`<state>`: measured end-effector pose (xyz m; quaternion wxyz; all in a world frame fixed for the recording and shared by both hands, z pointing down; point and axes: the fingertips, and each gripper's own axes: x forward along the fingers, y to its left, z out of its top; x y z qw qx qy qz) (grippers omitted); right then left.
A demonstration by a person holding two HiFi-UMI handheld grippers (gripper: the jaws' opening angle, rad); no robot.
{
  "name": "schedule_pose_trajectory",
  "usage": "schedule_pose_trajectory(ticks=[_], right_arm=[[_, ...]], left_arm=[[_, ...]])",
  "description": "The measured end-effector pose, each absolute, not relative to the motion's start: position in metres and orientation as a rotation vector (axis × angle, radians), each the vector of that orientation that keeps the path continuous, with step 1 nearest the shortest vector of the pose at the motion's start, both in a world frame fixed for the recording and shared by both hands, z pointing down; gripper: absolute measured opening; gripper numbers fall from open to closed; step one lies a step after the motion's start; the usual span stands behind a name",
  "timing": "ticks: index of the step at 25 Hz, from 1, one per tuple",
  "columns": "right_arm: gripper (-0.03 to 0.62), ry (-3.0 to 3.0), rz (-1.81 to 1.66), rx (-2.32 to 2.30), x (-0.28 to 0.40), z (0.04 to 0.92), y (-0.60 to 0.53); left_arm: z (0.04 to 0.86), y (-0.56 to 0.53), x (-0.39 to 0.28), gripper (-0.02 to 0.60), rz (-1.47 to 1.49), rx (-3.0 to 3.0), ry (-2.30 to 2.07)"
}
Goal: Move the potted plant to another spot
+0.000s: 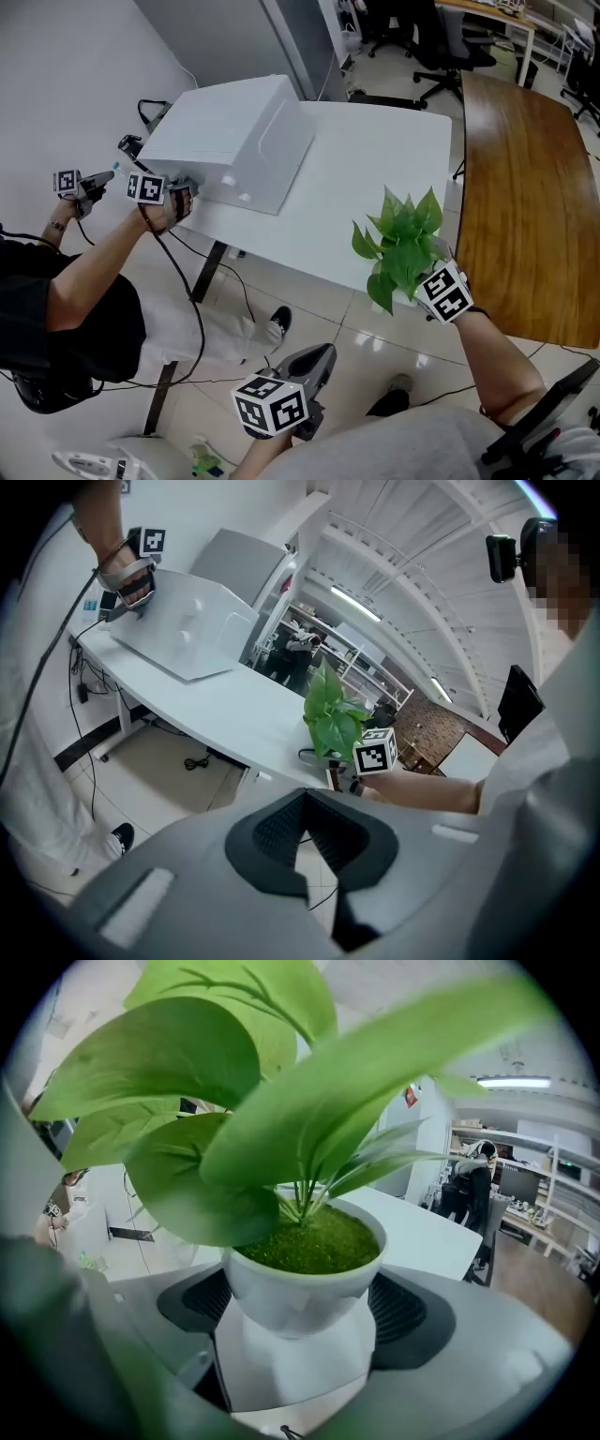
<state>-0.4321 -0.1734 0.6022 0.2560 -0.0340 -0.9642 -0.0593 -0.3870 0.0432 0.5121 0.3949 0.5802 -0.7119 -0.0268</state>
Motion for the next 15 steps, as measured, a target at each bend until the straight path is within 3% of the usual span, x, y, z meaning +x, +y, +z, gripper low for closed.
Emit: schedule_pose_trajectory(ticks=[15], right_arm=[[0.449, -2.644, -0.132, -0.021, -0.421, 0.592, -0.184]], left_arm=[[0.509, 0.034, -0.400, -0.005, -0.027, 1.507, -1.812]])
